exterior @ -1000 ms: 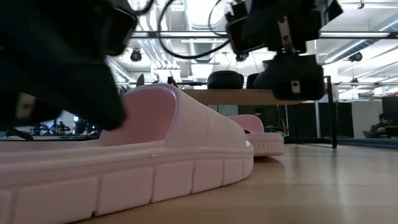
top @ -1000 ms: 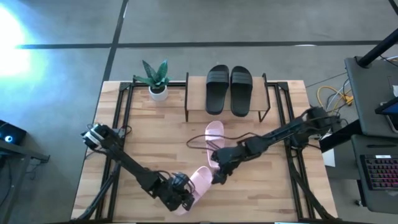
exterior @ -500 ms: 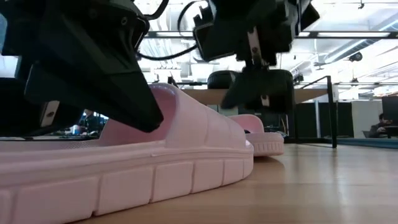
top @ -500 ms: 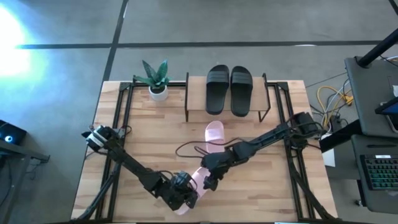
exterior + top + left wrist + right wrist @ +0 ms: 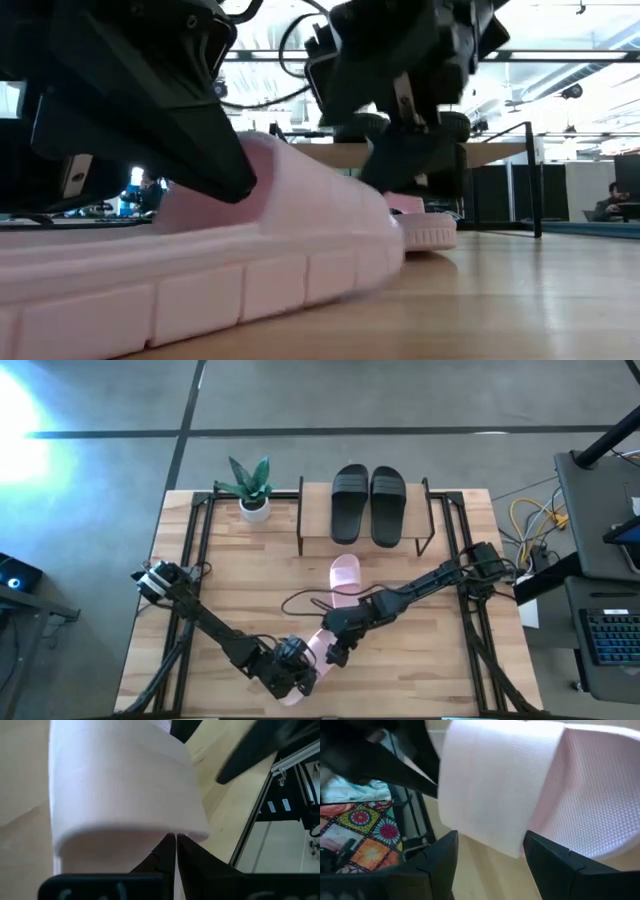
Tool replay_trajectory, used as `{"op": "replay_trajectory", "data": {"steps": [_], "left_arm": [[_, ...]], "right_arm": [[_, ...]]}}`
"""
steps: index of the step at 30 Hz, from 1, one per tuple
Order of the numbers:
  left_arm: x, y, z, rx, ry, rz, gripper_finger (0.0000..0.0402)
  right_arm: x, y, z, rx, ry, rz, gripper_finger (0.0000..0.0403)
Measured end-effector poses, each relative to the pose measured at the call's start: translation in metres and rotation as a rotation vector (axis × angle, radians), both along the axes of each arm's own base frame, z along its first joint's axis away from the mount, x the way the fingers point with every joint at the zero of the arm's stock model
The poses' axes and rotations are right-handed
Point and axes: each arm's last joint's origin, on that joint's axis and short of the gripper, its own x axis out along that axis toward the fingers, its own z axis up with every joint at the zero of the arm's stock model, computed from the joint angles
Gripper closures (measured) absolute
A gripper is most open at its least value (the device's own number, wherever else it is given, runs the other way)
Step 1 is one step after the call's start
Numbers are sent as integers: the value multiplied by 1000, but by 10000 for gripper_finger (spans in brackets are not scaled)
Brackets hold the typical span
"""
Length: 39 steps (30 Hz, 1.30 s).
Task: Pick and place slides into the shelf
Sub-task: Put the right pink slipper under the shelf
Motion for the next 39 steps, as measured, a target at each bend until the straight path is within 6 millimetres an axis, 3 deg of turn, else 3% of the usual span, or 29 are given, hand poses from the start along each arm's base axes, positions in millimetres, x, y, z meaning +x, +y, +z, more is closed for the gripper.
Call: {"op": "replay_trajectory", "data": {"steps": [7,19,23,32,39], "left_arm": [[0,4,-3,10,14,4,400],[7,13,-2,50,10,1,400],[7,13,-1,49,9,0,400],[6,14,6,46,-8,-7,400],[6,13,7,51,-6,-23,400]], "right_arm": [[6,2,9,-10,-44,11,188],[8,2,-4,-22,-17,13,195],[8,2,-3,-31,-31,24,236],[8,2,-3,-54,-54,59,378],[8,2,-2,-62,-64,66,393]]}}
